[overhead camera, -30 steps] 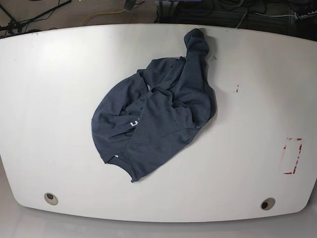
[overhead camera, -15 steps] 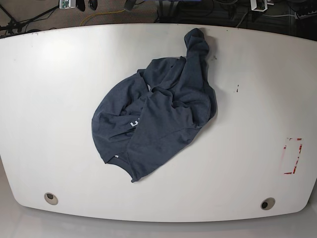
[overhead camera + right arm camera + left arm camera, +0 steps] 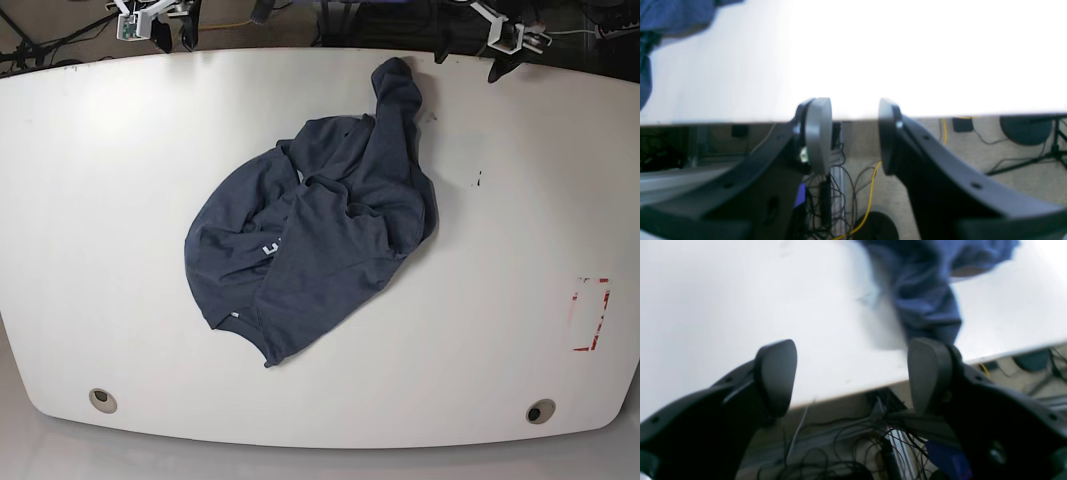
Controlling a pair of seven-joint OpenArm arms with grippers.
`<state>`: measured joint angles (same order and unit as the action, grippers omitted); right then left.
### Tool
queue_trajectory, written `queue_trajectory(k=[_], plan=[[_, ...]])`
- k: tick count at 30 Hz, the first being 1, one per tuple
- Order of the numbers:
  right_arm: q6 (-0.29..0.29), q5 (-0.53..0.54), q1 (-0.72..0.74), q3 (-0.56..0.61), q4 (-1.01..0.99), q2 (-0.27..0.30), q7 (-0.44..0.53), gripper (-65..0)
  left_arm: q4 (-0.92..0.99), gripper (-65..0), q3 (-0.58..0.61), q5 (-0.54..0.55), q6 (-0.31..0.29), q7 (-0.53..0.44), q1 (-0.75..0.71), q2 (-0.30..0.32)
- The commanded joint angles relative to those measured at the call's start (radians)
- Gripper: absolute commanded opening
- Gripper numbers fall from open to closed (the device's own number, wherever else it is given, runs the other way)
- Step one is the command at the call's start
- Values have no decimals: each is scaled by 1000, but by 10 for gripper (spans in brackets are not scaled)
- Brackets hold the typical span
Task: Fold the T-shirt properly
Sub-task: 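Reach the left gripper to the bunched sleeve and grasp it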
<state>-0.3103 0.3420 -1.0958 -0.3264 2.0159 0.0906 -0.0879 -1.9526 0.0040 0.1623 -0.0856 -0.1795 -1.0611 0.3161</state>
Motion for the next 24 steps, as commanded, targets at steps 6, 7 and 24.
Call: queue_trajectory(k=[6,7,24], plan=[[-2,-2,12,-6,18,-84,21,-426,8,-165,116,6,-3,120,123,68],[-2,-2,15,-6,18,-88,21,-426,12,-165,132,6,-7,139,141,76],[-3,4,15,-4,19,-177,26,-430,193,-169,236,3,-178,214,299,88]])
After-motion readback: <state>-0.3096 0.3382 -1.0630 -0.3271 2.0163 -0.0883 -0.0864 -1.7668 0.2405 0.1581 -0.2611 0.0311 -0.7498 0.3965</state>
